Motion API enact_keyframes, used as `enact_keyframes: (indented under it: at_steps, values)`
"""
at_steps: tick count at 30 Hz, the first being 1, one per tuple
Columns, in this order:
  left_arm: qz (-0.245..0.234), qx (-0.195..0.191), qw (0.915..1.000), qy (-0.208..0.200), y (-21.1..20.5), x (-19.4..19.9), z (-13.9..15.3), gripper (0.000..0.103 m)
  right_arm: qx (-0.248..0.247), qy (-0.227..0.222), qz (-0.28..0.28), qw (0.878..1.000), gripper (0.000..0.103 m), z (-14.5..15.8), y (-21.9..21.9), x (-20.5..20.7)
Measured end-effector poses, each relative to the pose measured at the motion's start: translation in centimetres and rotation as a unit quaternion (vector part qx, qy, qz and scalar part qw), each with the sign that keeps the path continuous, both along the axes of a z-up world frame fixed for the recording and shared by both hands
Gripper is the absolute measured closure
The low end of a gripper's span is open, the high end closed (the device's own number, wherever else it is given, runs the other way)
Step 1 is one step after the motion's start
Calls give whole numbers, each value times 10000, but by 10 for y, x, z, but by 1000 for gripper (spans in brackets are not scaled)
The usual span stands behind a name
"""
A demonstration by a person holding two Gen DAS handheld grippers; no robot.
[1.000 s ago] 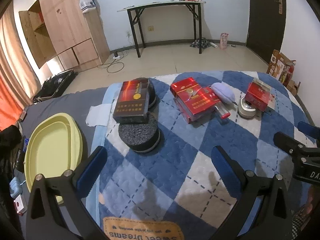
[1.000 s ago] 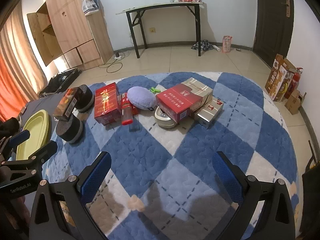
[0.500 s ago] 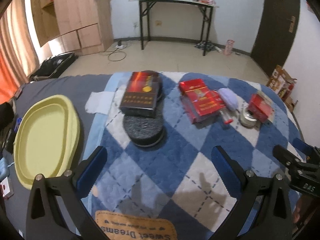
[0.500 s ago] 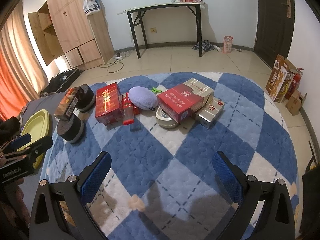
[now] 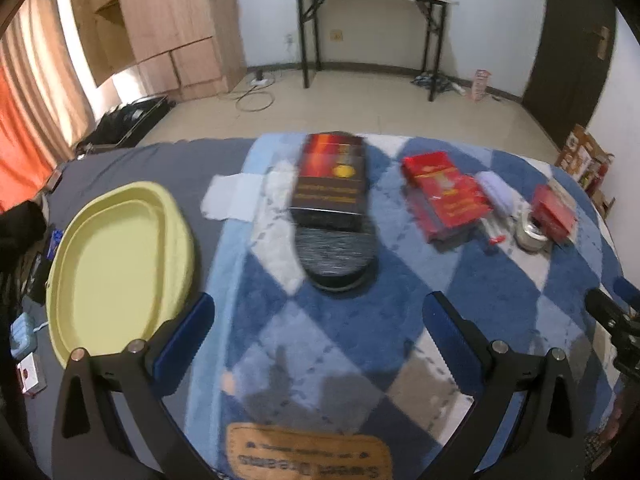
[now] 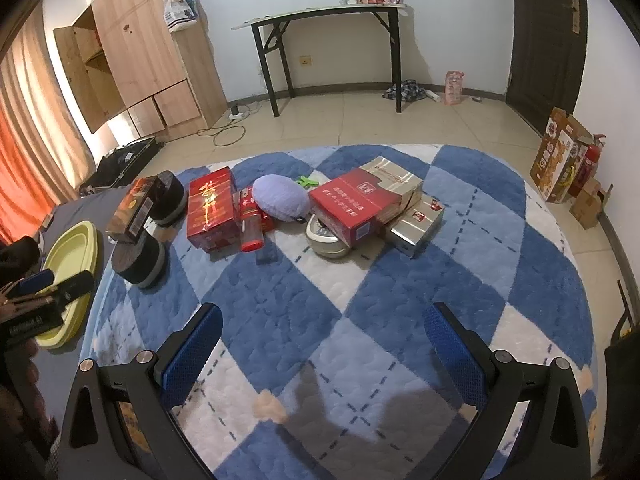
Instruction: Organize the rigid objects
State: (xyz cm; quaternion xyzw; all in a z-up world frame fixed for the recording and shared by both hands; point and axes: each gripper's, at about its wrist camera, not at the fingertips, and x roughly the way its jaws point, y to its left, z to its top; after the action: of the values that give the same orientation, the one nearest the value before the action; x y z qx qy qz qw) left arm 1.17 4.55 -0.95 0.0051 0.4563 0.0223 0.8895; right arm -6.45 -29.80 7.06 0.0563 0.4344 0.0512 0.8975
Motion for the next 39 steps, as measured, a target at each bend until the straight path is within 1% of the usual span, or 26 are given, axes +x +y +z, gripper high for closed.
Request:
enact_keyframes:
  at_steps: [3,5,8,10,13,15,17,18,19,21,22,23,24,26,27,29,32,34,37,38,39]
  values:
    - [130,-84,9999,33,15,3,2,0,46,-8,-128,9999,0,2,-9,1]
    - [118,-211,9997,41,19,5,2,0,103,20,-194,9998,0,2,-14,2]
    - [120,-364,9993,35,19,8,0,0,162,49,-251,9995,0,0,-19,4]
    - [99,-414,9991,53,15,12,-1,0,130,-11,-288,9995,0,-1,-23,4]
    - [-97,-299,9995,103,7,25,5,0,231,-151,-297,9992,0,-1,-34,9]
    - [-312,-196,9993,-51,0,33,14,0,189,-201,-224,9994,0,4,-41,22]
    - [-437,-134,9989,-109,-3,43,18,0,281,-262,-248,9990,0,9,-47,35]
    - [-531,-158,9984,-101,-5,50,19,0,351,-321,-129,9988,0,13,-47,44]
    - [-641,-230,9977,-75,-6,56,19,0,349,-426,104,9984,0,16,-46,53]
    - [-998,-496,9938,42,-7,69,16,0,307,-615,503,9964,0,18,-47,67]
    - [-1130,-502,9922,146,-8,75,14,0,363,-603,803,9943,0,15,-51,77]
    - [-1256,-443,9909,206,-8,80,13,0,393,-481,1062,9924,0,10,-56,87]
    - [-1325,-309,9905,189,-7,83,11,0,397,-348,1227,9910,0,5,-62,96]
    - [-1330,-111,9909,192,-7,89,8,0,322,-232,1343,9902,0,-5,-69,105]
    - [-1328,-90,9909,215,-6,92,6,0,293,-285,1429,9889,0,-9,-73,109]
    - [-1294,-211,9910,285,-3,99,1,0,292,-378,1602,9859,0,-13,-74,114]
    - [-1172,-541,9909,388,1,107,-4,0,365,-371,1904,9803,0,-22,-73,121]
    - [-1183,-663,9902,327,-1,111,-6,0,421,-340,2071,9768,0,-28,-71,127]
    - [-1130,-415,9922,314,-4,120,-13,0,529,-401,2210,9730,0,-33,-75,133]
    - [-1094,-296,9928,376,-5,125,-17,0,503,-396,2231,9727,0,-36,-76,134]
    - [-1106,-278,9928,376,-6,127,-18,0,457,-408,2266,9721,0,-36,-76,135]
